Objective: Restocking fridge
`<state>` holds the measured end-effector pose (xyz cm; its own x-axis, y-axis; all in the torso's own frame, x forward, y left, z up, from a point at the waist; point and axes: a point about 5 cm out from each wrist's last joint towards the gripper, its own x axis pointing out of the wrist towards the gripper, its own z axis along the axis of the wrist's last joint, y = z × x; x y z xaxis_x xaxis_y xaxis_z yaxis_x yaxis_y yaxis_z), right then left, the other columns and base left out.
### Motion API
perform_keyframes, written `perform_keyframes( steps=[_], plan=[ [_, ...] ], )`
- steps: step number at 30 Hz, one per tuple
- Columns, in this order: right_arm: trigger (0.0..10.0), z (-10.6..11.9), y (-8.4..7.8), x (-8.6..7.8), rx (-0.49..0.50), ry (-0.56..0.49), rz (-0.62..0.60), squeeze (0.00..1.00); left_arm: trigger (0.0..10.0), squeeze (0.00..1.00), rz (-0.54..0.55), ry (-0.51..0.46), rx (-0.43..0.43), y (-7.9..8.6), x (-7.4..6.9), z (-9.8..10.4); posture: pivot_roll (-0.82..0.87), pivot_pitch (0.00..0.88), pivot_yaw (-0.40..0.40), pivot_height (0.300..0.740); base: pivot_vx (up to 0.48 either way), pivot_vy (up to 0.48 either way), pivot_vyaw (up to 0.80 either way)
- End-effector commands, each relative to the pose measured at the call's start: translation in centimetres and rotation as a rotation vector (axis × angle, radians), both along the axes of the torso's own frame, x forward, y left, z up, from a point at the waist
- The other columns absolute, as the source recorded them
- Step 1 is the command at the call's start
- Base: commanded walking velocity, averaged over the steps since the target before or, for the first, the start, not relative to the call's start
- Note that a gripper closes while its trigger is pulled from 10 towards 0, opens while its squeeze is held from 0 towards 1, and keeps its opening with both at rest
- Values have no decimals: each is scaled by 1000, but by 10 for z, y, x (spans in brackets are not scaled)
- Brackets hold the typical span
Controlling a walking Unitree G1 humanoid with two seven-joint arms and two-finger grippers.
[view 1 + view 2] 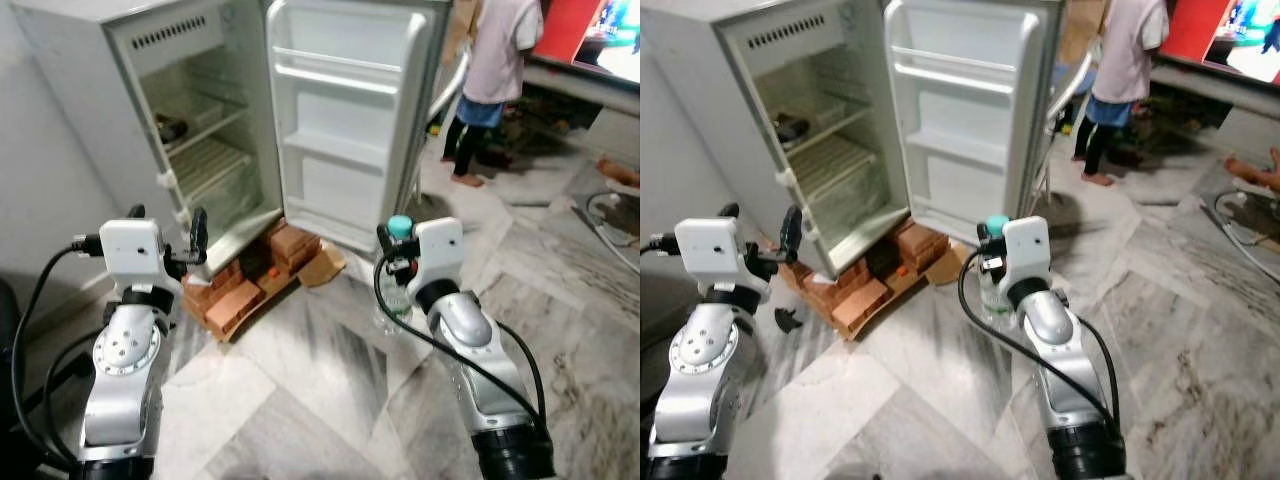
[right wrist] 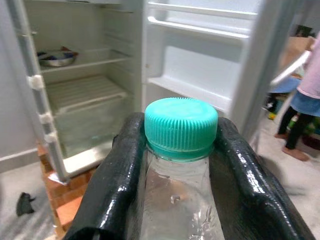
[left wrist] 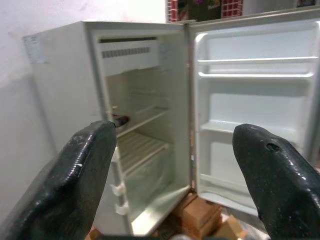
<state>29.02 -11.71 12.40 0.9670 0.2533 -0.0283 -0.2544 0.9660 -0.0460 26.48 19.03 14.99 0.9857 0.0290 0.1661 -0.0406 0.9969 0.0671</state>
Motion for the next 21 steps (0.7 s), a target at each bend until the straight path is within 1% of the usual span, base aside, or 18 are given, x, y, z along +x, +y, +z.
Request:
perform_keyframes(
  steps=[1,2,4,5,6,10,14,15,21],
  plan=[
    [10000,9,8,1,3,-54,18,0,10000,0,-4,3,2,1,-1,0,74,17,-28,740,454,0,0],
    [10000,9,8,1,-5,-61,13,0,10000,0,-7,5,-1,0,-1,0,74,17,-28,740,454,0,0],
    [10000,7,7,1,-9,-37,23,0,10000,0,-10,10,-5,-1,-2,-2,75,16,-30,740,454,0,0],
    [10000,8,8,1,9,-30,59,0,10000,0,-12,16,-10,-2,-3,-3,75,16,-31,740,454,0,0],
    [10000,9,7,2,-3,-42,51,0,10000,0,-13,18,-13,-2,-3,-4,77,16,-33,740,454,0,0],
    [10000,14,3,6,10,-80,17,0,10000,0,-22,19,-8,-4,-4,-5,84,14,-37,740,454,0,0],
    [10000,14,3,7,15,-81,12,0,10000,0,-32,22,-4,-4,-4,-6,84,12,-39,740,454,0,0],
    [10000,13,2,7,13,-80,-1,0,10000,0,-48,17,16,-7,-5,-6,84,10,-41,740,454,0,0],
    [10000,10,-2,7,4,-75,-26,0,10000,0,-64,22,4,-11,-5,-6,82,10,-39,740,455,0,0]
  ],
)
